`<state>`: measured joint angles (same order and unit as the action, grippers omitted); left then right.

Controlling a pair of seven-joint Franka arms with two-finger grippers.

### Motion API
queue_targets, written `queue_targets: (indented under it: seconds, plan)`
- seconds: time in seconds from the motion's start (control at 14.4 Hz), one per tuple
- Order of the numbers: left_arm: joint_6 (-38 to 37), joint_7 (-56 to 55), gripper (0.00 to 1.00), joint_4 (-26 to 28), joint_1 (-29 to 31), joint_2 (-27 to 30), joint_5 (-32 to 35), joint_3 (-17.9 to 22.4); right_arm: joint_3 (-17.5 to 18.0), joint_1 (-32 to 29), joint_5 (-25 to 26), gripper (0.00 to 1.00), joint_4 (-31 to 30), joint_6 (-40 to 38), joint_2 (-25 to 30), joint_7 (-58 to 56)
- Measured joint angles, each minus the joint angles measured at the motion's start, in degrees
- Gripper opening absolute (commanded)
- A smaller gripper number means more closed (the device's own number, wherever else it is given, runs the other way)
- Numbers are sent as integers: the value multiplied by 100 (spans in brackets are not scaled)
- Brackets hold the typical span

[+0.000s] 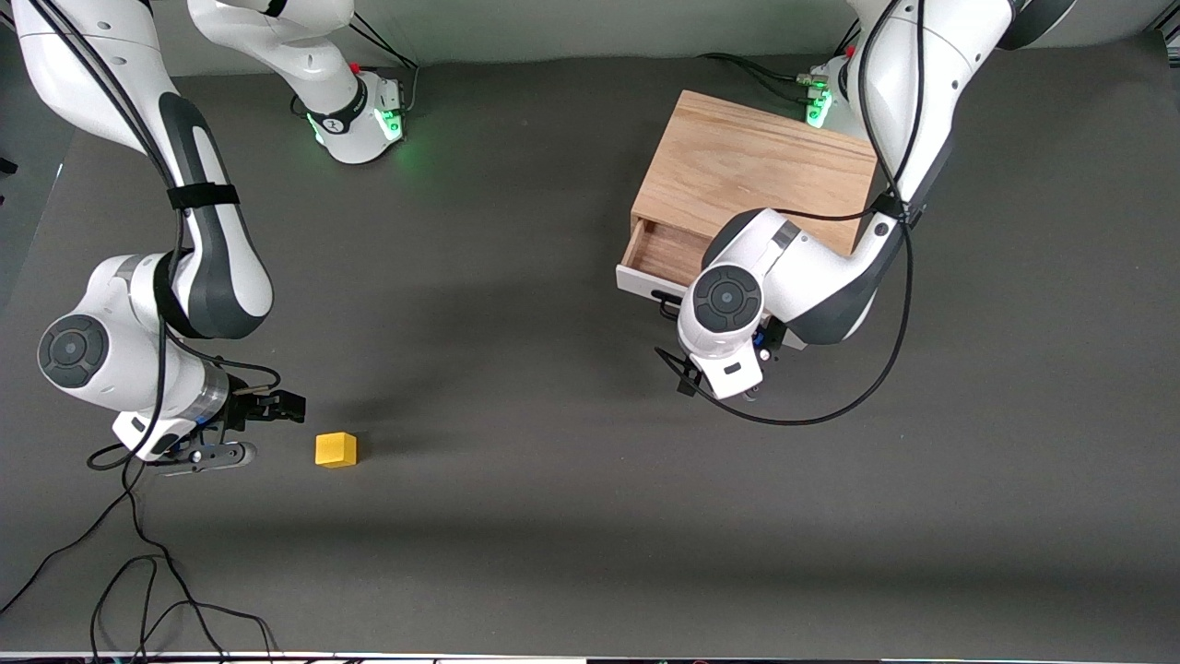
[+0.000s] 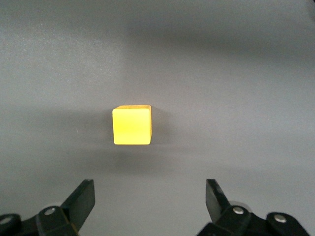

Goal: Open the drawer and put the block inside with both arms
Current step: 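Lower the right gripper over the yellow cube and close on it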

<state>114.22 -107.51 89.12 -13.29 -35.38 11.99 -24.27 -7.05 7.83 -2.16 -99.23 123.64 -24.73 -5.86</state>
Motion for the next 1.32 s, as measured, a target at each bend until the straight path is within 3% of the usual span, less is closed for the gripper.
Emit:
queue_targets:
  seconds: [1.11, 1.32]
  plan:
    - [598, -3, 100, -192, -4, -179, 305, 6, 0, 200, -11, 100, -1, 1047, -871, 91]
    - [619, -3, 100, -191, -5, -187, 329, 5, 0, 203, -243, 100, 1, 1297, -1048, 98]
